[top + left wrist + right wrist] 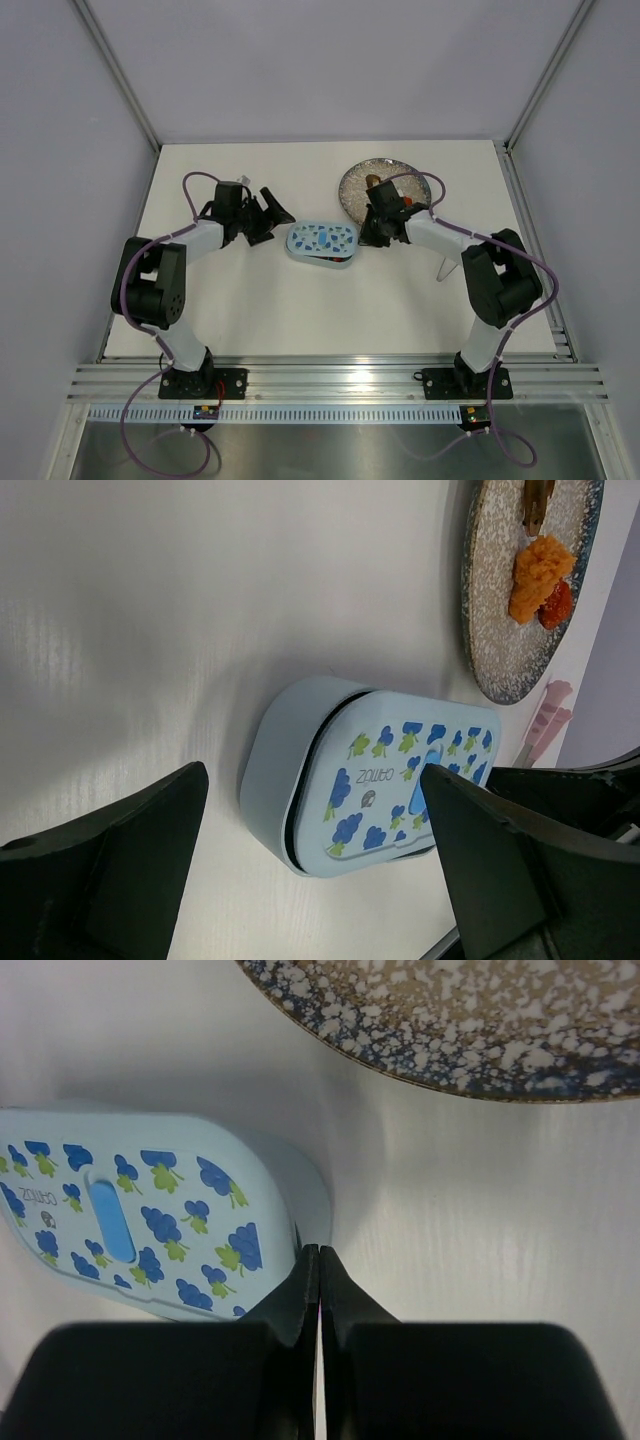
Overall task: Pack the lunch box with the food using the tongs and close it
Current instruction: Close the box lid on the packing box.
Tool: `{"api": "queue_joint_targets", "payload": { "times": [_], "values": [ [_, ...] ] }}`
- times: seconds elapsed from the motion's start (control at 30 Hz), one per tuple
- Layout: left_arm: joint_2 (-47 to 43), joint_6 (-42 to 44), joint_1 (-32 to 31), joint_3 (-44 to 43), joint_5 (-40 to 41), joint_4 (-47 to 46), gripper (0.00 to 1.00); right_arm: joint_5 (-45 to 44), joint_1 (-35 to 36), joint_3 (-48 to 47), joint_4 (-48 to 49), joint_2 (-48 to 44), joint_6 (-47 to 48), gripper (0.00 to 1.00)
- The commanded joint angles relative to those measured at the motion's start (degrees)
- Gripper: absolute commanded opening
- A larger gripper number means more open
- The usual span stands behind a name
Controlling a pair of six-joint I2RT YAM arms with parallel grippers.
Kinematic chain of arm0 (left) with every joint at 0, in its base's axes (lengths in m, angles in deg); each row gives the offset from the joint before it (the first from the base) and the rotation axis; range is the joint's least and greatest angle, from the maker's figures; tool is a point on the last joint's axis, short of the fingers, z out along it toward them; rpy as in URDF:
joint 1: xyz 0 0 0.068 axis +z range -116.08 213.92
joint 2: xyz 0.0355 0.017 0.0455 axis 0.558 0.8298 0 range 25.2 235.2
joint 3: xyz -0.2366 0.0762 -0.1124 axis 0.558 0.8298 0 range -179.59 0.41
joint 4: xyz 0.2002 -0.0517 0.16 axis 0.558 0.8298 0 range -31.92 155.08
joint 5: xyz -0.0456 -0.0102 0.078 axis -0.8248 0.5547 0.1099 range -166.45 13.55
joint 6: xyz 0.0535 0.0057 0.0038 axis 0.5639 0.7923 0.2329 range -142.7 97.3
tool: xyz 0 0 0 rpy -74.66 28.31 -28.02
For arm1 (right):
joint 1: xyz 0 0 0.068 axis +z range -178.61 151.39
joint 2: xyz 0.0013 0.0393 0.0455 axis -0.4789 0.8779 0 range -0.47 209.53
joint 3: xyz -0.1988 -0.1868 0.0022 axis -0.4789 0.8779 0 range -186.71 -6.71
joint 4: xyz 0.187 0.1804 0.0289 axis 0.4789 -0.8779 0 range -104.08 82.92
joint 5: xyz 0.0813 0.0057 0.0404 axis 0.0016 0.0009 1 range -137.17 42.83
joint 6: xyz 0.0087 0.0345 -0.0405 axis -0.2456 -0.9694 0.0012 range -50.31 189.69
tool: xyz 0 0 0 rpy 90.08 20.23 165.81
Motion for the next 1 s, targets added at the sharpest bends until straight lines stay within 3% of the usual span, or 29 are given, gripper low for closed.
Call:
{"api": "queue_joint_targets", "payload": {
  "times": [0.0, 0.4, 0.67, 0.97],
  "values": [
    [0.5, -0.8, 0.3, -1.5, -3.0, -4.4, 0.91, -1.6, 1.4, -3.8, -2.0, 2.0, 1.3, 0.00],
    [1.7, -2.2, 0.2, -0.3, -5.0, -7.6, 0.91, -1.3, 3.2, -5.0, -4.5, 1.6, 3.5, 0.00],
    [1.3, -2.2, 0.2, 0.1, -4.6, -7.3, 0.91, -8.0, 3.1, -4.4, -6.9, -1.4, 5.2, 0.00],
    [-1.1, -0.8, 0.2, -0.1, -2.9, -4.3, 0.90, -9.0, 0.5, -16.7, -11.4, 5.0, 7.9, 0.00]
  ]
}}
